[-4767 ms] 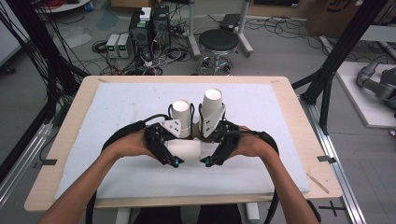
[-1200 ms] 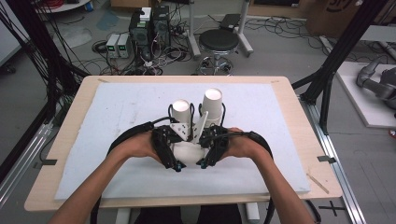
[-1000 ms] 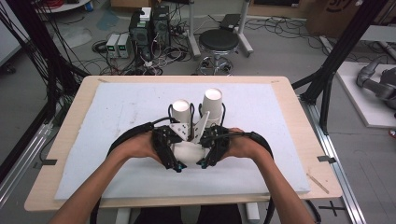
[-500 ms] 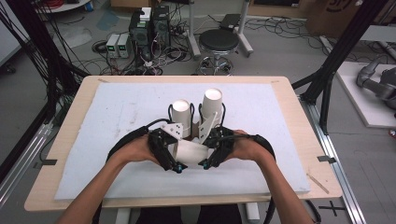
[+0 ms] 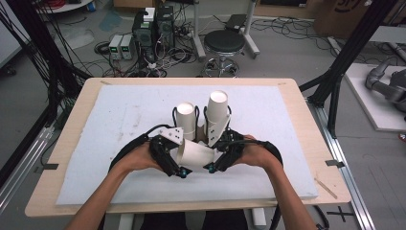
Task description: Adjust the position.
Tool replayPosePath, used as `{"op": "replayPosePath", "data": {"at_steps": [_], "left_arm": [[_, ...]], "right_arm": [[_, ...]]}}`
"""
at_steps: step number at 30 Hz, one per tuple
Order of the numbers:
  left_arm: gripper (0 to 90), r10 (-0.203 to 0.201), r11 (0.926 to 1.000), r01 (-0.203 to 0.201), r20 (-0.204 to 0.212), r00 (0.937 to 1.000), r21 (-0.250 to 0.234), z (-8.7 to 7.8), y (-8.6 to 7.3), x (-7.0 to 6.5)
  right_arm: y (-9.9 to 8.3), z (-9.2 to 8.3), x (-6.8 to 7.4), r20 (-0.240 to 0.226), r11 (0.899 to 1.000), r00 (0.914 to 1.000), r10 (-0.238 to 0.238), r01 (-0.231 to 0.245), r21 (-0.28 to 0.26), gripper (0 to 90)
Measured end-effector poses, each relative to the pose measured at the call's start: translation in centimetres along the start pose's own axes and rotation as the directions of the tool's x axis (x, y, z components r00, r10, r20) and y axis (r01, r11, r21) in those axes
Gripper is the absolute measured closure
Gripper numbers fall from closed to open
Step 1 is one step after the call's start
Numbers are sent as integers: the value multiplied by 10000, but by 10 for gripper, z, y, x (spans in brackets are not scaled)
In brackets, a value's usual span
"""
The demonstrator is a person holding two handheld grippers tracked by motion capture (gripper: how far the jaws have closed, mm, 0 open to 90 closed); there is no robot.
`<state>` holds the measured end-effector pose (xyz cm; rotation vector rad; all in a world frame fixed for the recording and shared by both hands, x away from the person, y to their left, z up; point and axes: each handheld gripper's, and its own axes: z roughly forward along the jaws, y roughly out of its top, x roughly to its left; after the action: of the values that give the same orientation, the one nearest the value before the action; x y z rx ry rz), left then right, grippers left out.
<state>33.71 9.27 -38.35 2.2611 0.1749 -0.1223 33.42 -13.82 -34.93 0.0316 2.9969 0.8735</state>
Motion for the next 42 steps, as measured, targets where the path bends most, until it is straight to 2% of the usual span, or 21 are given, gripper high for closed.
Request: {"op": "replayPosePath", "data": {"at_steps": [12,22,24,29,32,35,38,39,42], "left_arm": [[109,-117,9990,117,-12,9999,-431,1,-14,0],[109,-290,9899,300,96,9995,-1386,-1,-24,-1],[109,-344,9837,373,192,9992,-1757,-1,-27,-2],[109,-370,9585,444,315,9988,-2817,-2,-31,-3],[109,-412,9500,480,283,9987,-3084,-2,-32,-3],[109,-280,9399,353,264,9993,-3395,-2,-31,-4],[109,-256,9238,372,356,9990,-3811,-1,-31,-5],[109,-286,9206,411,379,9989,-3883,0,-32,-5],[109,-321,9209,436,361,9988,-3874,1,-33,-5]], "right_arm": [[-14,-3,1,73,9948,9996,282,-274,-984,367],[-26,0,2,55,9865,9983,575,-560,-1540,367],[-28,2,3,37,9831,9983,582,-567,-1740,367],[-34,5,3,-110,9700,9973,720,-726,-2321,367],[-37,9,3,-139,9620,9970,767,-776,-2618,367],[-38,12,4,-187,9565,9966,805,-826,-2799,367],[-40,14,4,-210,9509,9961,857,-881,-2968,367],[-40,15,4,-165,9493,9961,871,-881,-3017,367],[-41,15,4,-172,9435,9961,867,-877,-3195,367]]}}
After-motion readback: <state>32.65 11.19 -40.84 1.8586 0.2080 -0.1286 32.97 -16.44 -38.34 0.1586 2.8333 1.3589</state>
